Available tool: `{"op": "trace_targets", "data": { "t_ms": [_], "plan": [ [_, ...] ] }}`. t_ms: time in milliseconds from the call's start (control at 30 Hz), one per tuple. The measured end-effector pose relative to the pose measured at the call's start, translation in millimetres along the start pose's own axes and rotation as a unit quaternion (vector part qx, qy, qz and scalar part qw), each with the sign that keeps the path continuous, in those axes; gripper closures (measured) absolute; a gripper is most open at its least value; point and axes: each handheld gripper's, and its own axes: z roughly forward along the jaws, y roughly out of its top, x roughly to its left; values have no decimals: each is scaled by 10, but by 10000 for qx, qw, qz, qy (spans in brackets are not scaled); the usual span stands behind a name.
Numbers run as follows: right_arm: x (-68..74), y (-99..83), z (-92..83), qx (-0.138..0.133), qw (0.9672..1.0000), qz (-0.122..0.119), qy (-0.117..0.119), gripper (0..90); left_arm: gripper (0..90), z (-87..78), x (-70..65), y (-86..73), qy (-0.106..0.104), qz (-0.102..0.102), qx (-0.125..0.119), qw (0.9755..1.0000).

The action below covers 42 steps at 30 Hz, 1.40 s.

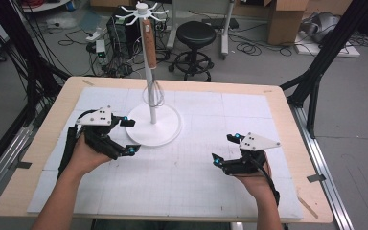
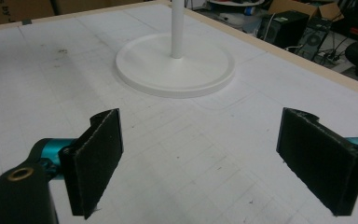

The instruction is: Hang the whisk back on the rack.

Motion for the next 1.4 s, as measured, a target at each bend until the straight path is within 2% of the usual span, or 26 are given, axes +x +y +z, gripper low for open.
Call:
{"op": "trace_targets", "data": {
  "t_ms": [333,500,667,733,800,1000,1233,1400],
  "plan": [
    [-9,-16,5,38,10000,30,-9,135,69,-3,-19,-185,-1,-34,102,9999],
    [-19,-18,-9,-8,10000,29,-15,135,66,-6,4,-269,8,-119,160,9998],
    [-26,-40,13,32,10000,50,21,135,54,-27,31,-324,54,-213,67,9997],
    [-24,-50,19,63,10000,50,28,135,16,-33,38,-332,132,-234,49,9996],
    [-20,-69,10,65,10000,52,22,135,16,-40,40,-330,160,-221,22,9996],
    [-19,-92,-34,65,9999,84,-7,135,17,-25,54,-342,171,-222,32,9996],
    [-24,-129,-3,164,9998,112,-10,135,16,-31,64,-367,178,-243,21,9995],
    [-27,-124,-13,110,9999,107,-19,136,16,-32,64,-377,185,-236,56,9995]
  ]
}}
